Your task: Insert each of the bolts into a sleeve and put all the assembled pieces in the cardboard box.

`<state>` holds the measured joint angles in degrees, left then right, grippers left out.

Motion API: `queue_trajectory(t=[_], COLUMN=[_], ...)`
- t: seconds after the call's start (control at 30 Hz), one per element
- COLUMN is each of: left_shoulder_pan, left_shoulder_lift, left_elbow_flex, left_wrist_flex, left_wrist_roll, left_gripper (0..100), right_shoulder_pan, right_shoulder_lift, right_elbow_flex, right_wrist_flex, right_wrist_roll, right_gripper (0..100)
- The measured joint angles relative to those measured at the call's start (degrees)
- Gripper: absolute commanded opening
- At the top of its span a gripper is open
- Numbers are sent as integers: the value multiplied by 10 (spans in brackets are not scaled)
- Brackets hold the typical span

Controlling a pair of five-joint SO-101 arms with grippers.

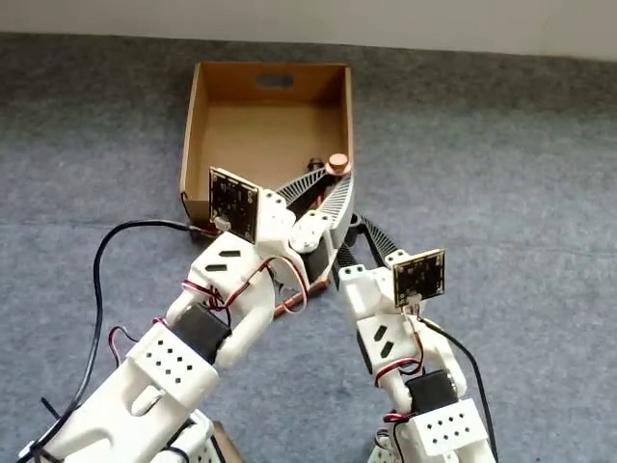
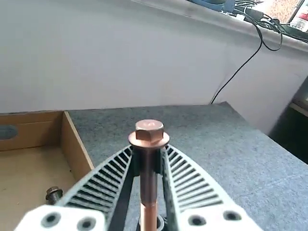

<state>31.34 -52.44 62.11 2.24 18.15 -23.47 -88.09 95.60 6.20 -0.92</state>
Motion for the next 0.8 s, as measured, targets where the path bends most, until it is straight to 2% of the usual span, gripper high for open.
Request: queue_trajectory(t=[0.17,0.53,0.8], left_shoulder_pan=[-2,-12,-17], left_shoulder_lift=[0,5,104], left_elbow_flex=[-4,-4,-4], left_wrist_flex=[-2,-67,-130], left_wrist_roll=[-16,-29,-30], left_gripper=[10,10,10], right_shoulder_pan=[0,0,0], right_shoulder_lift=[0,-1,-1], right_elbow_flex=[0,0,0], right_wrist_flex=[0,-1,-1], right_wrist_roll=[0,0,0], right_gripper=[5,5,5])
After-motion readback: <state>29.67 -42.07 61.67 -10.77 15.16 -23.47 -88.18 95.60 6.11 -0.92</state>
